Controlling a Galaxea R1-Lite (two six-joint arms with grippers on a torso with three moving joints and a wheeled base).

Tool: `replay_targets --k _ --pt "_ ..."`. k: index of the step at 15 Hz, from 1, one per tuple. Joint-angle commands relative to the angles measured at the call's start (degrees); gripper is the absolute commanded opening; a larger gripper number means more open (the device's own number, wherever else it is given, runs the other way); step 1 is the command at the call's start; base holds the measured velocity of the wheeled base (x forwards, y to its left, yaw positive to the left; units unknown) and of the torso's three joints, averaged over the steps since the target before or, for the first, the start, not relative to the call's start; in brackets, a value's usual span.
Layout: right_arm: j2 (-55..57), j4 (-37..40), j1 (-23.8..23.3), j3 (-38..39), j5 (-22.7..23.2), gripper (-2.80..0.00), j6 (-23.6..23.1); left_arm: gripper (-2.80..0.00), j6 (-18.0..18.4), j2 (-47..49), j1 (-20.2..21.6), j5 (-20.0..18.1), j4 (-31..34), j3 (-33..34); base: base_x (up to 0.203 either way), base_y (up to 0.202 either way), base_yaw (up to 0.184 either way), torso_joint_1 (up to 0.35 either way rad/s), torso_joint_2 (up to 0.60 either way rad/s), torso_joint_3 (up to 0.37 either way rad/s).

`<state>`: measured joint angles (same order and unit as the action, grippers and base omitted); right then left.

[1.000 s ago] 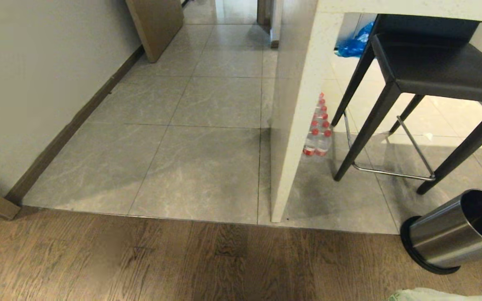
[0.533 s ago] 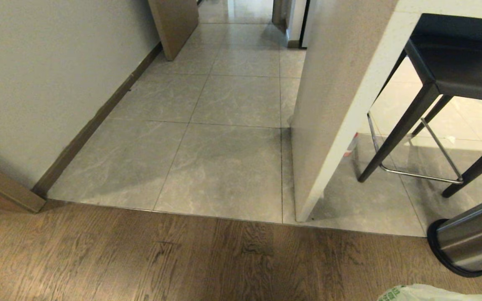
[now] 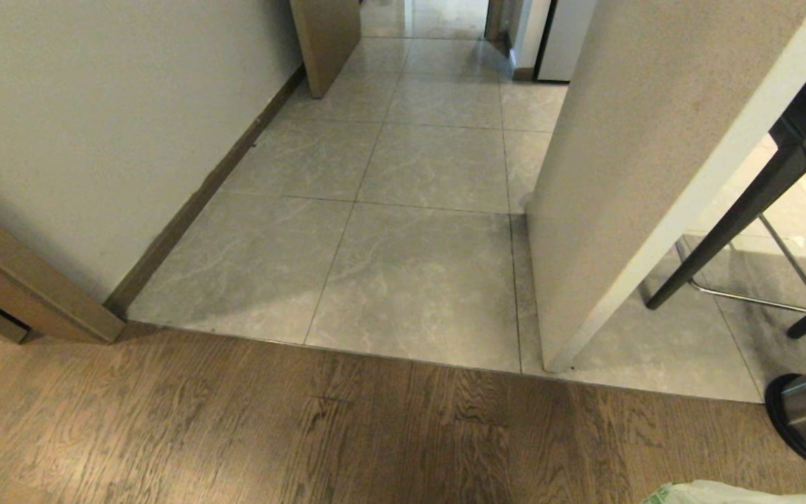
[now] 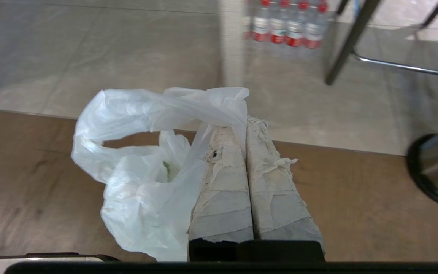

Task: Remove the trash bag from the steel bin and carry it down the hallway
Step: Put the trash bag at the door

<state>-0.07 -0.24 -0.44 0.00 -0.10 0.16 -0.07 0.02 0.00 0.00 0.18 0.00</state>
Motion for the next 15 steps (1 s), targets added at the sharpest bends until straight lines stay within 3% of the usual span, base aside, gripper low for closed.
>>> replay_targets --k 1,15 --pt "0.07 -0.02 0.00 0.00 0.02 -2.80 0.02 -2.80 -0.06 -0.02 0.00 0.00 -0.01 0.00 0.000 0.184 0.011 0.007 0.00 0.007" --pt "0.07 -0.02 0.00 0.00 0.02 -2.80 0.02 -2.80 -0.01 -0.02 0.00 0.00 -0.01 0.00 0.000 0.189 0.010 0.003 0.00 0.003"
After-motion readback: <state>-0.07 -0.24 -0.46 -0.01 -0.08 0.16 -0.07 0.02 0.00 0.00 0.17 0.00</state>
